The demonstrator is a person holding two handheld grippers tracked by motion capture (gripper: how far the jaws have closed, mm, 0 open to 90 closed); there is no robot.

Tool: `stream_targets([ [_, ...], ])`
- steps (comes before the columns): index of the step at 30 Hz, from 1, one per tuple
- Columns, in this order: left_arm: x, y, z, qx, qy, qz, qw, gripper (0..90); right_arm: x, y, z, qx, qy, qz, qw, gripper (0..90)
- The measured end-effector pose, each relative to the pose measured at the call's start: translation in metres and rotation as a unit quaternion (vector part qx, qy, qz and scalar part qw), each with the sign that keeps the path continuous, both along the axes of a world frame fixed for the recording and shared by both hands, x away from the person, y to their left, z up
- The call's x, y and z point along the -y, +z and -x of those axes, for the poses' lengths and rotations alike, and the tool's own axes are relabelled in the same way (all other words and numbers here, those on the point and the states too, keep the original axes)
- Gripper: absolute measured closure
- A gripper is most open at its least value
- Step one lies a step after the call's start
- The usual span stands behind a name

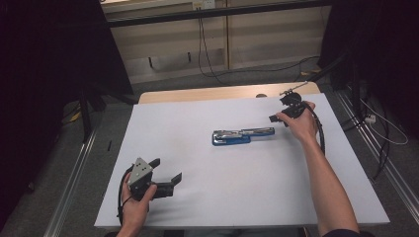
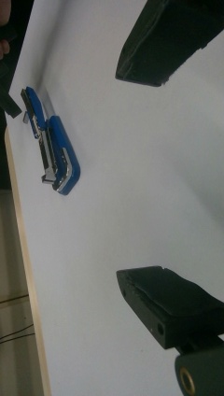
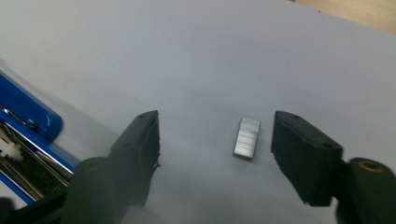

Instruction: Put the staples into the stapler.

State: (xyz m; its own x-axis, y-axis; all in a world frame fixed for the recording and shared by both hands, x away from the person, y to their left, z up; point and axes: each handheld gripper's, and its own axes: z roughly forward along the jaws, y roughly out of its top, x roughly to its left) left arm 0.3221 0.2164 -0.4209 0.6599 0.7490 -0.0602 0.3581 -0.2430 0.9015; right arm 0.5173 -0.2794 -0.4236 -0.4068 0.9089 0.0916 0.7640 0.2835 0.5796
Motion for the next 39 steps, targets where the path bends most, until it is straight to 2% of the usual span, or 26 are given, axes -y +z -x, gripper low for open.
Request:
stream_targets([
  [1, 0.000, 0.000, 0.000, 0.001, 0.001, 0.002, 1.0000, 5.2, 0.001, -0.002, -0.001, -0.005, -0.002, 0.009, 0.9999, 39.6],
  [6, -0.001, 0.000, 0.000, -0.008, -0.003, 0.010, 0.9999, 5.2, 0.004, -0.006, -0.005, -0.010, 0.002, 0.013, 0.9999, 46.5],
  [8, -0.001, -0.001, 0.000, -0.008, -0.002, 0.005, 1.0000, 5.2, 0.005, -0.007, -0.007, -0.008, 0.001, 0.016, 0.9998, 50.0],
  [9, -0.001, -0.001, -0.001, -0.009, -0.003, 0.007, 0.9999, 5.2, 0.007, -0.007, -0.010, -0.016, 0.005, 0.022, 0.9996, 54.7],
  [13, -0.001, -0.001, -0.002, -0.010, 0.000, 0.005, 0.9999, 5.2, 0.009, -0.008, -0.014, -0.028, 0.008, 0.018, 0.9994, 60.9],
  [17, -0.002, -0.001, -0.002, -0.005, 0.002, 0.002, 1.0000, 5.2, 0.007, -0.014, -0.018, -0.037, 0.006, 0.034, 0.9987, 67.2],
  [20, -0.004, -0.001, -0.003, -0.005, 0.004, 0.002, 1.0000, 5.2, 0.006, -0.014, -0.018, -0.035, -0.001, 0.040, 0.9986, 68.2],
  [22, -0.004, -0.002, -0.004, -0.006, 0.005, -0.001, 1.0000, 5.2, 0.005, -0.015, -0.018, -0.033, 0.002, 0.046, 0.9984, 70.3],
  [27, -0.004, -0.004, -0.006, -0.018, 0.010, 0.006, 0.9998, 5.4, 0.003, -0.015, -0.019, -0.033, 0.006, 0.048, 0.9983, 74.7],
  [34, -0.003, -0.003, -0.004, -0.012, 0.006, 0.000, 0.9999, 5.5, 0.002, -0.013, -0.025, -0.055, 0.013, 0.046, 0.9974, 77.1],
  [39, -0.003, -0.003, -0.004, -0.009, 0.003, 0.000, 1.0000, 5.5, 0.001, -0.012, -0.027, -0.062, 0.013, 0.051, 0.9966, 78.3],
])
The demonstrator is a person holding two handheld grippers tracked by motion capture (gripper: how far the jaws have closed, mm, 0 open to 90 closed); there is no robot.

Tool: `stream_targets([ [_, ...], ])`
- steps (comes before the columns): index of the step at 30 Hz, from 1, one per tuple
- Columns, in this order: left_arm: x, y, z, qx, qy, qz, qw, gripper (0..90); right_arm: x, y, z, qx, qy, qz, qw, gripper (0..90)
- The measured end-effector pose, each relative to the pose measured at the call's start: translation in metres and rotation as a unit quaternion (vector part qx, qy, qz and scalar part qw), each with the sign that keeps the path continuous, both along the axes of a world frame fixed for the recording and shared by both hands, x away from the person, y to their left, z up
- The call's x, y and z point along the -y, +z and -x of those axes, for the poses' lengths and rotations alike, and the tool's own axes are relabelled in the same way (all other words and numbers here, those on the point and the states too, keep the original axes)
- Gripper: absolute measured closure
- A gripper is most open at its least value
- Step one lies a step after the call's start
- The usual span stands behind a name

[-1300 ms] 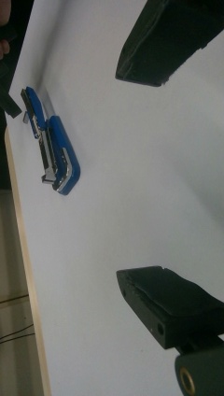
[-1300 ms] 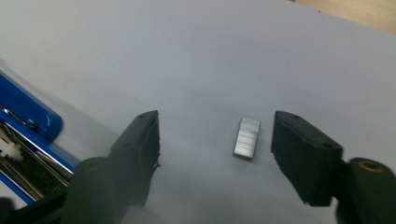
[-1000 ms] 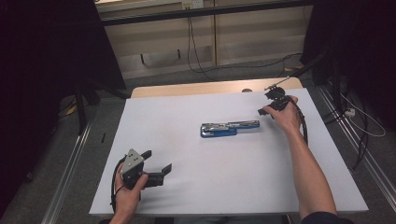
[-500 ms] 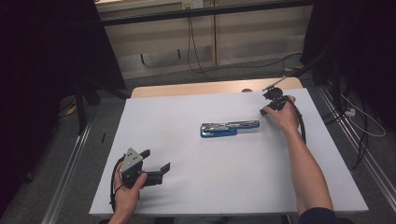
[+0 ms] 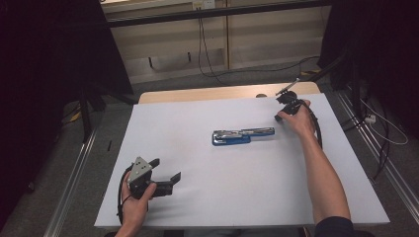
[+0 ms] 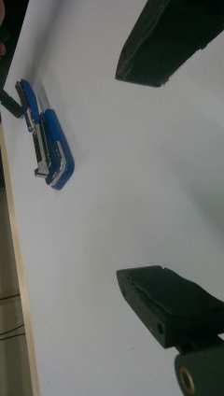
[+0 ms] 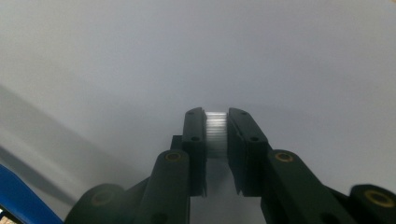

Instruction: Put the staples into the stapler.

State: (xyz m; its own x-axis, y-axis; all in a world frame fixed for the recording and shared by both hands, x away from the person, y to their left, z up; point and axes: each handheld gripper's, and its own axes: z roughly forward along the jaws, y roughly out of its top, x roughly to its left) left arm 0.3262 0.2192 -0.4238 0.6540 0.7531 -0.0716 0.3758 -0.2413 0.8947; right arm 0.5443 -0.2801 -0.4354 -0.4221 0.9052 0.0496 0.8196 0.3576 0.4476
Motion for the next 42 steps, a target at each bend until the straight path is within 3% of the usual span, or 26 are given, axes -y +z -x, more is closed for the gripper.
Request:
stream_targets([
  [19, -0.001, 0.001, 0.002, 0.003, 0.004, 0.001, 1.0000, 5.5, -0.001, 0.002, 0.004, -0.004, -0.005, 0.001, 1.0000, 79.0],
  [42, -0.002, 0.001, 0.001, 0.003, 0.006, 0.002, 1.0000, 5.5, -0.001, 0.017, 0.019, 0.052, 0.016, -0.035, 0.9979, 79.0],
])
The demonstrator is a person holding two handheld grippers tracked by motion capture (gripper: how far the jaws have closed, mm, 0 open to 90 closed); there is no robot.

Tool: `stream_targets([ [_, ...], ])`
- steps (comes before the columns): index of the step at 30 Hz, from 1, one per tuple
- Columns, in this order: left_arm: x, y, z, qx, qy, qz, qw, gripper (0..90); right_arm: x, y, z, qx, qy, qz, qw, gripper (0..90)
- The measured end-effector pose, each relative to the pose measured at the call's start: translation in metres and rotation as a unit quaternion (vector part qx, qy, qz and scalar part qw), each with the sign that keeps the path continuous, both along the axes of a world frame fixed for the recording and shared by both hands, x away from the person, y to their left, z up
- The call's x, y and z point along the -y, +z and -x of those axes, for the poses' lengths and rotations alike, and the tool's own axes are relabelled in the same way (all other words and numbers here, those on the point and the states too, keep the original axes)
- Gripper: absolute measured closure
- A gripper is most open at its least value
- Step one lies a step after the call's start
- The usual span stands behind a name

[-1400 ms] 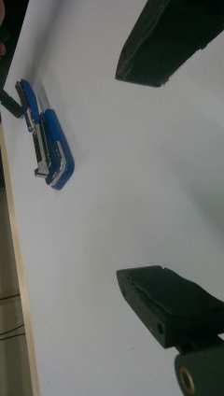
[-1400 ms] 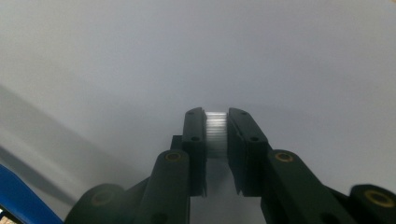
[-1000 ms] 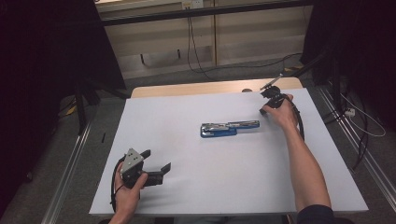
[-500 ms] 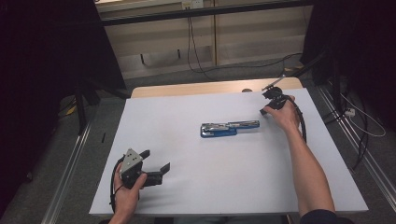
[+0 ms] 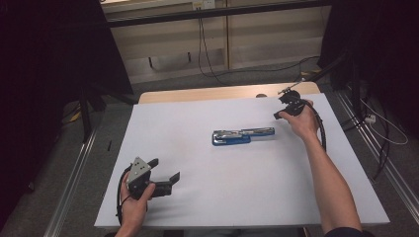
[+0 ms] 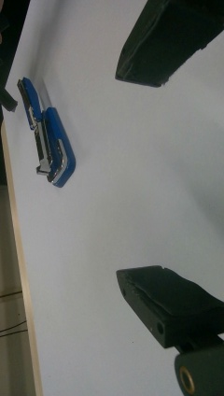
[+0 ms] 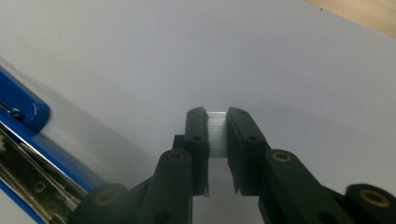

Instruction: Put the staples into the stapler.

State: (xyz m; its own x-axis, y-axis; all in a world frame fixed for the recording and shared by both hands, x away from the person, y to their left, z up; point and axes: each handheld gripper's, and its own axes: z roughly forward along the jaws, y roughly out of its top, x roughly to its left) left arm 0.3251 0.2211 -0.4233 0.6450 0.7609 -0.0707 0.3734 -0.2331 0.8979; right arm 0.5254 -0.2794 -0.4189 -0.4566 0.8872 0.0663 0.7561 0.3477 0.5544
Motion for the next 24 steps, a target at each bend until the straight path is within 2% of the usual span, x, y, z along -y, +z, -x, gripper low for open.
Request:
stream_targets([
  [4, 0.000, 0.000, 0.000, 0.000, -0.001, -0.001, 1.0000, 5.5, -0.001, 0.002, 0.002, 0.000, 0.010, -0.001, 1.0000, 79.0],
  [7, 0.000, 0.000, 0.000, -0.001, -0.001, 0.000, 1.0000, 5.5, -0.002, 0.004, 0.004, 0.008, 0.010, -0.013, 0.9998, 79.0],
  [12, 0.000, 0.000, 0.000, -0.001, 0.000, 0.000, 1.0000, 5.5, -0.004, 0.009, 0.007, 0.022, 0.016, -0.012, 0.9996, 79.0],
  [15, 0.001, 0.000, 0.000, -0.002, -0.001, 0.002, 1.0000, 5.5, -0.005, 0.014, 0.010, 0.040, 0.019, -0.017, 0.9989, 79.0],
  [21, 0.001, 0.001, 0.001, 0.002, -0.004, 0.005, 1.0000, 6.1, -0.008, 0.020, 0.015, 0.057, 0.026, -0.025, 0.9977, 79.1],
  [24, 0.001, 0.001, 0.001, 0.005, -0.006, 0.006, 0.9999, 6.1, -0.012, 0.020, 0.017, 0.063, 0.043, -0.022, 0.9968, 79.0],
])
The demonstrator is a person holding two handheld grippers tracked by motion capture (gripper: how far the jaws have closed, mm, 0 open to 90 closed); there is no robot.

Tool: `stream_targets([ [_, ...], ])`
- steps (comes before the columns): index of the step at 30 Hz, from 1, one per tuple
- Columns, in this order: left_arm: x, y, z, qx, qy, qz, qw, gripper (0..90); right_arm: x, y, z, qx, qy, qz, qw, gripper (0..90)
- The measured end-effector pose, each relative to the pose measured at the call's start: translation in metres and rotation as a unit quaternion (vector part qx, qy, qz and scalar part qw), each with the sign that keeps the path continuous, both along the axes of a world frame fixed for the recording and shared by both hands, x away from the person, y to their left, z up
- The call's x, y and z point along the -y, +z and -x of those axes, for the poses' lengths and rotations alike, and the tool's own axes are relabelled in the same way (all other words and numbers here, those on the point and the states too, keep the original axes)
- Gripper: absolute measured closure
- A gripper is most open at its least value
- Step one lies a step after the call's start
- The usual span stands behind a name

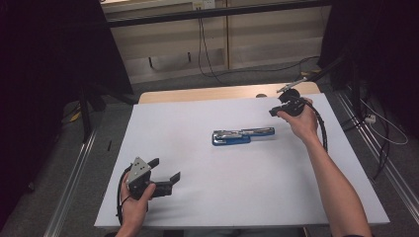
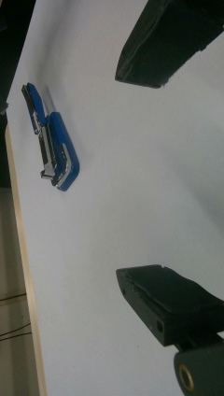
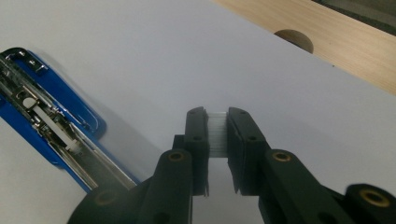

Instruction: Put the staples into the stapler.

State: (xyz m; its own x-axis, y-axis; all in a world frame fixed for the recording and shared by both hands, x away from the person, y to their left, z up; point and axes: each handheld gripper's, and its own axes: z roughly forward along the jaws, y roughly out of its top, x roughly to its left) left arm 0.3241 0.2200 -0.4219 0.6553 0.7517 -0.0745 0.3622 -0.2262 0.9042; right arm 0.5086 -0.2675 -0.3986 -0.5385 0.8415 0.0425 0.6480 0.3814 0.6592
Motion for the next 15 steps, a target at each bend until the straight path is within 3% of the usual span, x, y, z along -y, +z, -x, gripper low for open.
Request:
stream_targets([
  [15, -0.001, 0.000, 0.000, -0.001, 0.005, 0.000, 1.0000, 6.0, -0.024, 0.008, 0.014, 0.034, 0.052, -0.024, 0.9978, 79.0],
])
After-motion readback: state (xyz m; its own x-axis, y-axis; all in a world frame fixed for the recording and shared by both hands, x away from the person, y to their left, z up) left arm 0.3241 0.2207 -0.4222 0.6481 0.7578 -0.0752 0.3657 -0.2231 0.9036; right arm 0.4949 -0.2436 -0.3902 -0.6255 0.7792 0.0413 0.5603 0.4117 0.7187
